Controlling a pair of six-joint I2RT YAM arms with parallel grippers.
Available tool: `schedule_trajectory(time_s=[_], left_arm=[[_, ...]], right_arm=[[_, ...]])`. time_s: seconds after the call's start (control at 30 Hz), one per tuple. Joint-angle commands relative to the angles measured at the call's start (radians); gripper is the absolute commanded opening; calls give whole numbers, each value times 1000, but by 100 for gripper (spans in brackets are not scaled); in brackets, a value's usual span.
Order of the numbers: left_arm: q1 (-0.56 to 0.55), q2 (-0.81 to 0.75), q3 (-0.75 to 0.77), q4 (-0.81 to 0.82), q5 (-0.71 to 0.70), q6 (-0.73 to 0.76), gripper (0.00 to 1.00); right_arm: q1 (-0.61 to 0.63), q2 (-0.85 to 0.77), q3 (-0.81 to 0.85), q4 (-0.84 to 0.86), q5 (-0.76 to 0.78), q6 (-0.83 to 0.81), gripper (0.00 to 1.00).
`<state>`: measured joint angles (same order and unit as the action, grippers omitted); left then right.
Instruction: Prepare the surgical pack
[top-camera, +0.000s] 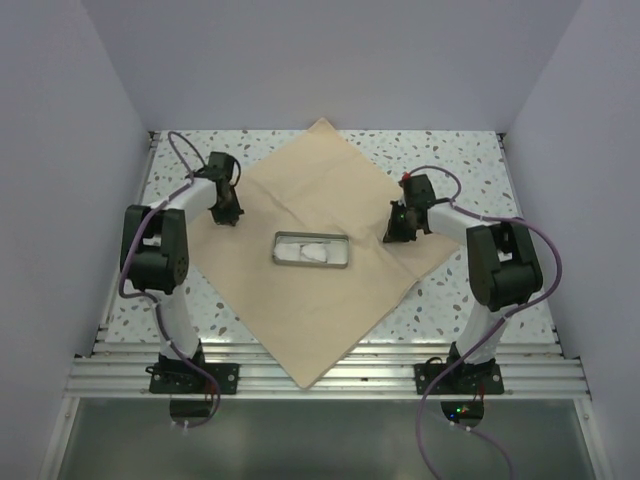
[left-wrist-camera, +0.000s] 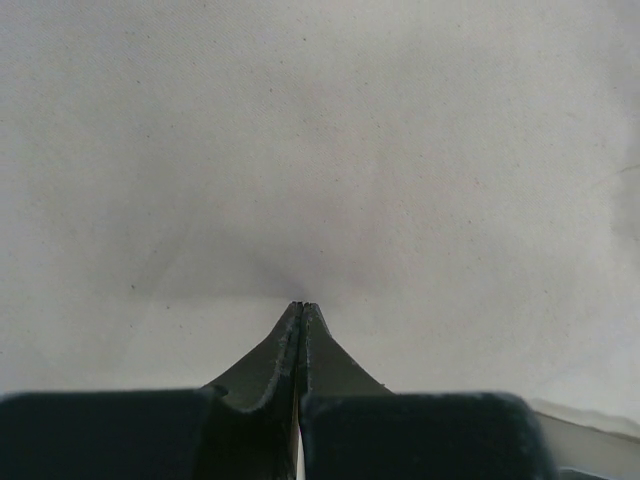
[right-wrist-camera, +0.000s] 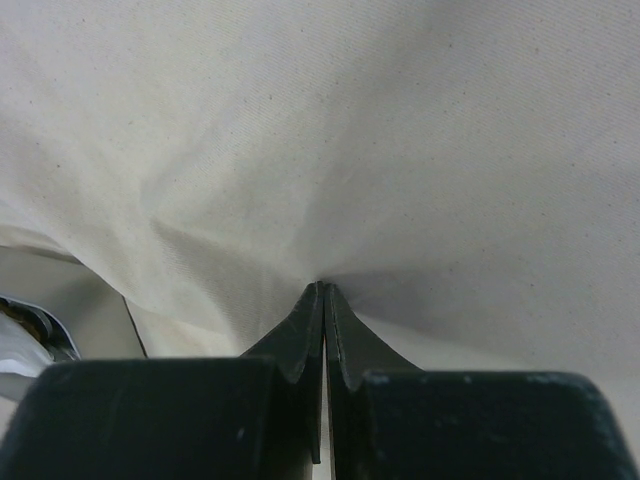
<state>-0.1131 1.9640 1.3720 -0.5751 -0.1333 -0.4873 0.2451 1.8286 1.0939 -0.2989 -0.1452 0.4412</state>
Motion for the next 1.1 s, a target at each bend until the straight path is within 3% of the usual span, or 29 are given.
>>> schedule_trajectory(time_s=[0.0, 0.2, 0.33, 0.5, 0.6, 0.73, 0.8, 0.87, 1.0, 1.07], left_arm=[[3, -105, -13, 66, 28, -23, 0], [3, -256, -106, 96, 18, -45, 0], [1, -338, -194, 119, 95, -76, 0], [-3, -442, -376, 204, 195, -91, 0], [-3, -522, -410, 178, 196, -67, 0], [-5, -672, -467, 143, 210, -66, 1], [-7, -781, -491, 147, 210, -73, 13], [-7, -838, -518, 162, 253, -77, 17], [-8, -944, -534, 138, 328, -106, 20], [-8, -984, -533, 123, 331, -117, 22]], right_arm=[[14, -32, 4, -95, 4, -30, 1], [26, -58, 52, -115, 67, -48, 5], [16, -31, 131, -183, 180, -71, 11], [0, 35, 207, -258, 300, -114, 11], [25, -46, 213, -267, 265, -128, 15], [159, -257, 161, -327, 169, -137, 52], [242, -362, 83, -335, 72, -115, 56], [322, -414, 58, -394, -3, -104, 59], [633, -520, -20, -462, 28, -73, 66], [725, -580, -78, -470, 62, -43, 67]])
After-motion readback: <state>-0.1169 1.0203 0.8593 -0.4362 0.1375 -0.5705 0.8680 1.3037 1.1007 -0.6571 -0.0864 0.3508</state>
